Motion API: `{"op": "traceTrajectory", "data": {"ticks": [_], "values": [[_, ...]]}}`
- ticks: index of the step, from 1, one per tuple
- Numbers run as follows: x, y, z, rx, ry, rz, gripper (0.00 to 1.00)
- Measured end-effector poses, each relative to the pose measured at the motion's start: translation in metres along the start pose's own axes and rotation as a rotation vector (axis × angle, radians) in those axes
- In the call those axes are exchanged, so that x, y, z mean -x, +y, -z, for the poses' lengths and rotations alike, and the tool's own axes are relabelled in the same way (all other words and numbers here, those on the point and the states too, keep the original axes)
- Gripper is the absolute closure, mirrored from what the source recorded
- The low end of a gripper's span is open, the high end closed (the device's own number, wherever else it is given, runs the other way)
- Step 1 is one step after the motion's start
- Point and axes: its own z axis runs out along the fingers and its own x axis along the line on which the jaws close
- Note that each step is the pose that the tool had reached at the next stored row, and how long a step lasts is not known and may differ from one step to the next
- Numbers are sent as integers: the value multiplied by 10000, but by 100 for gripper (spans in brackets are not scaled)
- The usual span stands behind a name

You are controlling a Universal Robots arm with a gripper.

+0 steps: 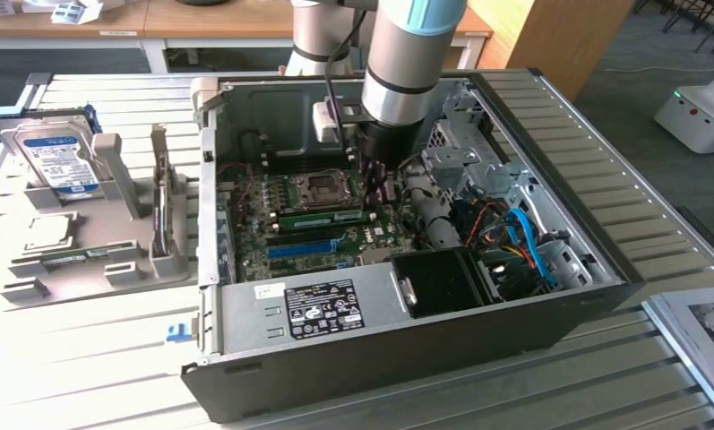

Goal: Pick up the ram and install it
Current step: 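Press down the ram until it locks into place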

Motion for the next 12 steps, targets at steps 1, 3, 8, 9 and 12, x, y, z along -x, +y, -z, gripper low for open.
{"op": "traceTrajectory", "data": {"ticks": [1,3,8,9,12], "values": [[1,0,10,0,0,0,90],[2,0,19,-1,-3,0,90],[2,-1,31,1,-1,1,90],[2,-1,32,0,0,0,90],[2,-1,30,1,1,0,90]]}}
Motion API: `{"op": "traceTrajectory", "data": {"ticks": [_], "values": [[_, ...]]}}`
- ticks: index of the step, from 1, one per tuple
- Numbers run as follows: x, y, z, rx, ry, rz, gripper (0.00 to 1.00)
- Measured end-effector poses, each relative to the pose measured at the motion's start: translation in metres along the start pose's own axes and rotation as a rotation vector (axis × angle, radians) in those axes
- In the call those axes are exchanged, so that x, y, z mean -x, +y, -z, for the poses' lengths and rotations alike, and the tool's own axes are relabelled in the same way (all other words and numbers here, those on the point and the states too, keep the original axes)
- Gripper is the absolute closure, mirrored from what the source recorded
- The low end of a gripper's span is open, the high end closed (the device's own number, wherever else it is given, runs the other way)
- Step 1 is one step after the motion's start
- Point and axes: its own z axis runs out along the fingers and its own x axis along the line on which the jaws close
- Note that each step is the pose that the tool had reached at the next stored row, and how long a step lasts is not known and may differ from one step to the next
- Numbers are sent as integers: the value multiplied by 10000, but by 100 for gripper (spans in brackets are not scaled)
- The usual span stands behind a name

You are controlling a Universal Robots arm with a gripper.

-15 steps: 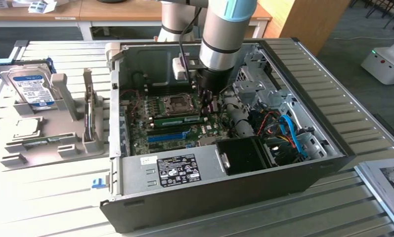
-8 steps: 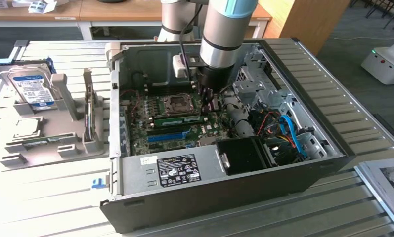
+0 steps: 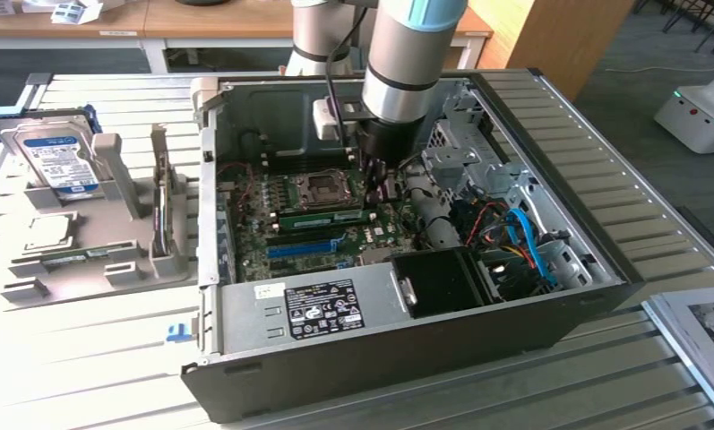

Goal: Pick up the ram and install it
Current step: 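Press down the ram until it locks into place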

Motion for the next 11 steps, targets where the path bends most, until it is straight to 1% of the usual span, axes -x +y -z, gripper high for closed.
{"op": "traceTrajectory", "data": {"ticks": [11], "values": [[-3,-1,-59,-1,0,1,90]]}}
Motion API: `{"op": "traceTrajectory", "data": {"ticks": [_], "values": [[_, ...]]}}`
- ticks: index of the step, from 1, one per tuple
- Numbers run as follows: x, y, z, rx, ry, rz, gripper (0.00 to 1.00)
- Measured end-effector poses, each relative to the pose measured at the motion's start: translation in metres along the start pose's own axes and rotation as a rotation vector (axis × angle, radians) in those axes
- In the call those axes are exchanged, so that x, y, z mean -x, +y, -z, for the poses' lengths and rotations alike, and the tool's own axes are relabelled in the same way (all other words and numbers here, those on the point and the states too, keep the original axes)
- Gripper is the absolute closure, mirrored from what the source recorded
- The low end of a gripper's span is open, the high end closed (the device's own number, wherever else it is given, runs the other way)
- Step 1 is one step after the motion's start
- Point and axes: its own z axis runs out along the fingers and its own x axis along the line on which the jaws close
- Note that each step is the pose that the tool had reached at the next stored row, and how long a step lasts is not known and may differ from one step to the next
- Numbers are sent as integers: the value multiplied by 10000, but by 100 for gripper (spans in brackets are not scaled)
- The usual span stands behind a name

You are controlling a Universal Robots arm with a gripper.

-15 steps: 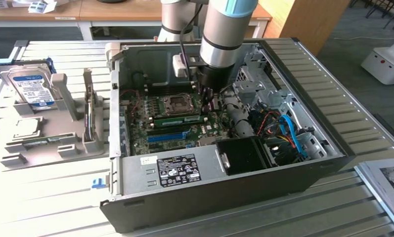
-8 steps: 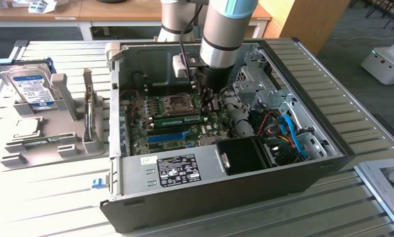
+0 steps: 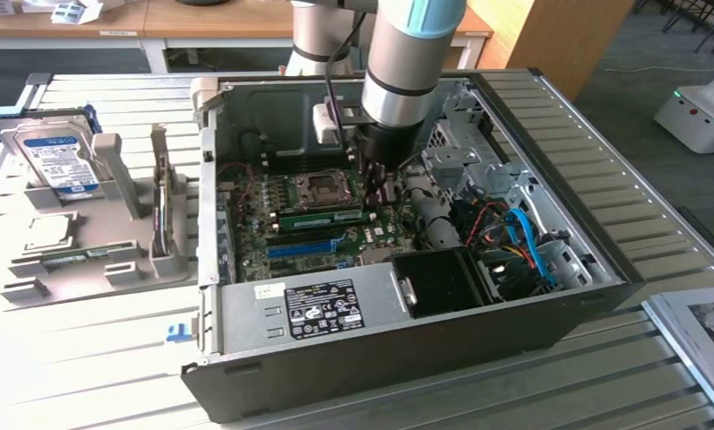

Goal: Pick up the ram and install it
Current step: 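Press down the ram until it locks into place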

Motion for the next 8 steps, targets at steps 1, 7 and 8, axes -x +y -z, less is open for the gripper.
{"op": "traceTrajectory", "data": {"ticks": [1,7,8], "values": [[0,0,-1,0,1,0,90],[0,0,-6,-1,-2,0,90],[-1,0,-8,-1,-1,0,90]]}}
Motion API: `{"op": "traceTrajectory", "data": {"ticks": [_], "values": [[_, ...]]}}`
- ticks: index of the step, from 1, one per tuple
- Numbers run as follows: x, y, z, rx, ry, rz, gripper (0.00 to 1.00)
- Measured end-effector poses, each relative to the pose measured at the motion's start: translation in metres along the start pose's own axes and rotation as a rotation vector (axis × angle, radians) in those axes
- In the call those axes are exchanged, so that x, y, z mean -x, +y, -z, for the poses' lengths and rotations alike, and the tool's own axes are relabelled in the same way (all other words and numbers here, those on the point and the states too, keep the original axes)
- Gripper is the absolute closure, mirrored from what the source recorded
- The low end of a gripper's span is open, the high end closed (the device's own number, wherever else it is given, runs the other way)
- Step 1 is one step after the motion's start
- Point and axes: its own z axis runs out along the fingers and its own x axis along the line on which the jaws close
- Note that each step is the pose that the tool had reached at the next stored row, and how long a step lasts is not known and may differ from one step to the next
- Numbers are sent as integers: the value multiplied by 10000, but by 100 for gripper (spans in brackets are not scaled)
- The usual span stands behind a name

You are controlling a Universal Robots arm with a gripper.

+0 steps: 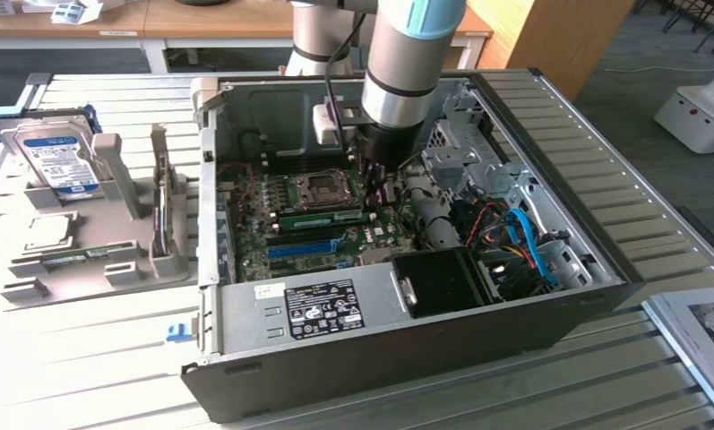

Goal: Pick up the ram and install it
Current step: 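Press down the ram until it locks into place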

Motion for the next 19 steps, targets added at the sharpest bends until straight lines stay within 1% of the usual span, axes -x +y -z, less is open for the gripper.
{"op": "traceTrajectory", "data": {"ticks": [19], "values": [[-7,0,-19,0,1,-1,90]]}}
